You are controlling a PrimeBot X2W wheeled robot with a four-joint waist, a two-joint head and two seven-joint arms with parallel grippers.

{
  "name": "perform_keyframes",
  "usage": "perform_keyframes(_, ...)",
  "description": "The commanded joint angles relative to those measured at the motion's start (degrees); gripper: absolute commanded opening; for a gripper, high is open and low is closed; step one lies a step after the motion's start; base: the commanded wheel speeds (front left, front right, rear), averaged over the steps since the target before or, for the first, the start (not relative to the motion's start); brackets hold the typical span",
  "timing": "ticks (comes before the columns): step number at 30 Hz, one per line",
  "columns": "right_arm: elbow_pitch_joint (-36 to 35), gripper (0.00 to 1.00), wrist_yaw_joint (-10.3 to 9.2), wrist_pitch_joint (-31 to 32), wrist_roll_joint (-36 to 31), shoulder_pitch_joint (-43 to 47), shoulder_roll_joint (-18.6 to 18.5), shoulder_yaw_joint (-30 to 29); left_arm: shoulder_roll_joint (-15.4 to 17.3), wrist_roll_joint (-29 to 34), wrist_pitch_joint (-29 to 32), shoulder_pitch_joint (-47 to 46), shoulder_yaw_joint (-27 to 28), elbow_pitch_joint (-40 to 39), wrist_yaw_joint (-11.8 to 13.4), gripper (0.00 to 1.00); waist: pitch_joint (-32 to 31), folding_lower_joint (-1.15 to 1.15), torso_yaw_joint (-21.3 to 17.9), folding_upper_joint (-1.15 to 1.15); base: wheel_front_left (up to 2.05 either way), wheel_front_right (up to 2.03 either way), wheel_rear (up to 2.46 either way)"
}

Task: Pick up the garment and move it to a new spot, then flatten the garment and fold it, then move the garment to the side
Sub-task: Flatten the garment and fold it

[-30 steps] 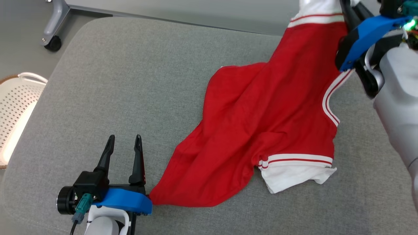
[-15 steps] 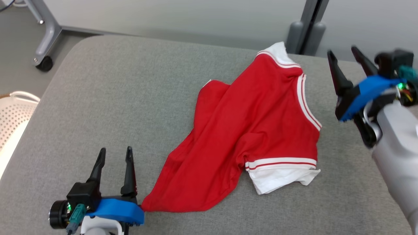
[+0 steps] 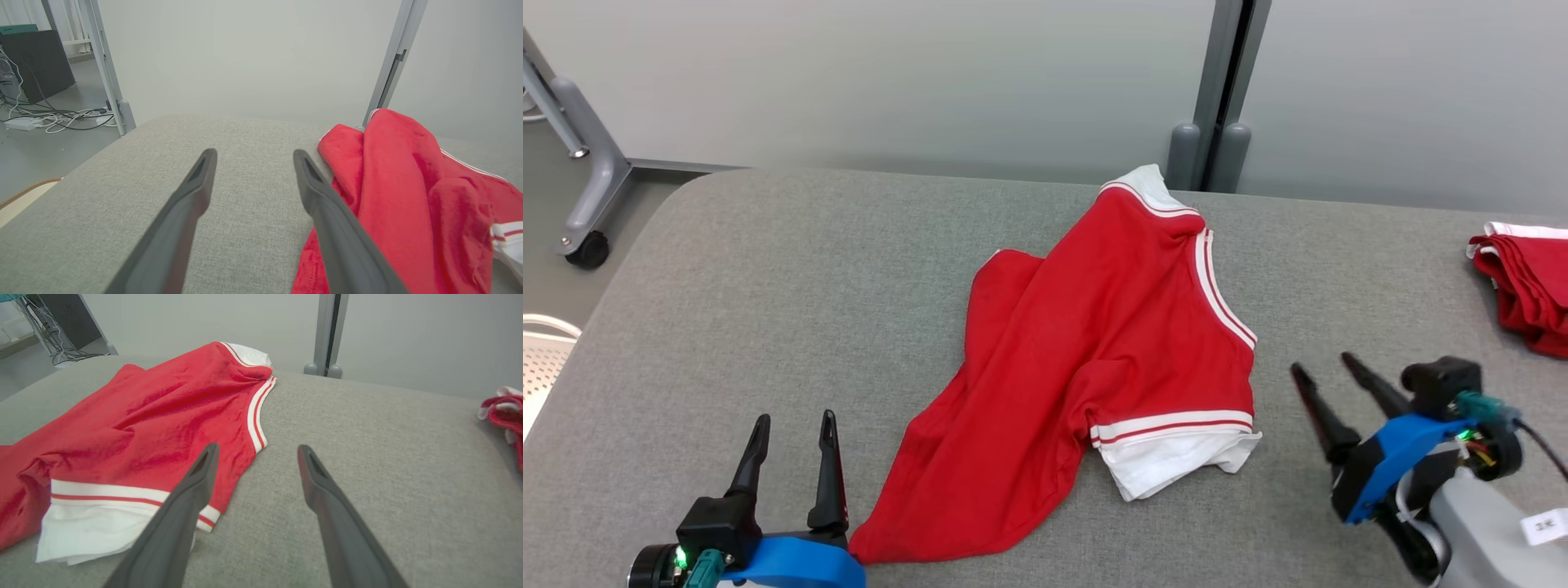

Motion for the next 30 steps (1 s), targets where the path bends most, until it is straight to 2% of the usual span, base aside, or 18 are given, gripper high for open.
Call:
perform_keyframes(1, -0.8, 1.00, 0.03, 0.7, 0.3, 1.1, 0.5, 0.6, 0.0, 0.2, -0.3, 0.3, 0.4, -0.2, 0.0, 1.00, -0.1, 0.01, -0.3, 0.00, 0.00, 0.00, 0.00)
perform_keyframes(4, -2.1, 1.00, 0.03, 2.4, 0.3, 1.0, 0.7, 1.8, 0.0, 0.4, -0.3, 0.0, 0.2, -0.2, -0.3, 1.00, 0.2, 0.01, -0.5, 0.00, 0.00, 0.00, 0.00)
perform_keyframes(9, 0.0, 1.00, 0.03, 6.3, -0.2, -2.0, 2.1, 3.2, -0.1, 0.4, -0.3, -1.3, -0.6, -0.1, -0.6, 1.00, 1.1, 0.01, 0.4, 0.00, 0.00, 0.00, 0.00)
perform_keyframes(19, 11.4, 1.00, 0.02, 11.5, -1.2, -7.2, 5.6, 6.9, -0.1, -1.0, -0.3, -2.4, -2.7, -0.1, 0.3, 1.00, 3.0, 0.01, 2.8, 0.00, 0.00, 0.00, 0.00)
perform_keyframes(20, 11.8, 0.36, 0.03, 11.5, -0.9, -7.4, 5.9, 7.4, -0.1, -1.1, -0.3, -2.5, -2.9, -0.1, 0.4, 1.00, 3.1, 0.01, 3.0, 0.00, 0.00, 0.00, 0.00)
perform_keyframes(21, 12.1, 0.00, 0.02, 11.2, -0.4, -7.7, 5.9, 7.8, -0.1, -1.2, -0.3, -2.5, -3.0, -0.1, 0.5, 1.00, 3.2, 0.01, 3.1, 0.00, 0.00, 0.00, 0.00)
perform_keyframes(30, 16.5, 0.00, 0.02, 4.6, 2.0, -12.7, 0.9, 4.4, -0.1, -1.6, -0.3, -2.4, -2.9, 0.1, 0.8, 1.00, 2.7, 0.01, 3.4, 0.00, 0.00, 0.00, 0.00)
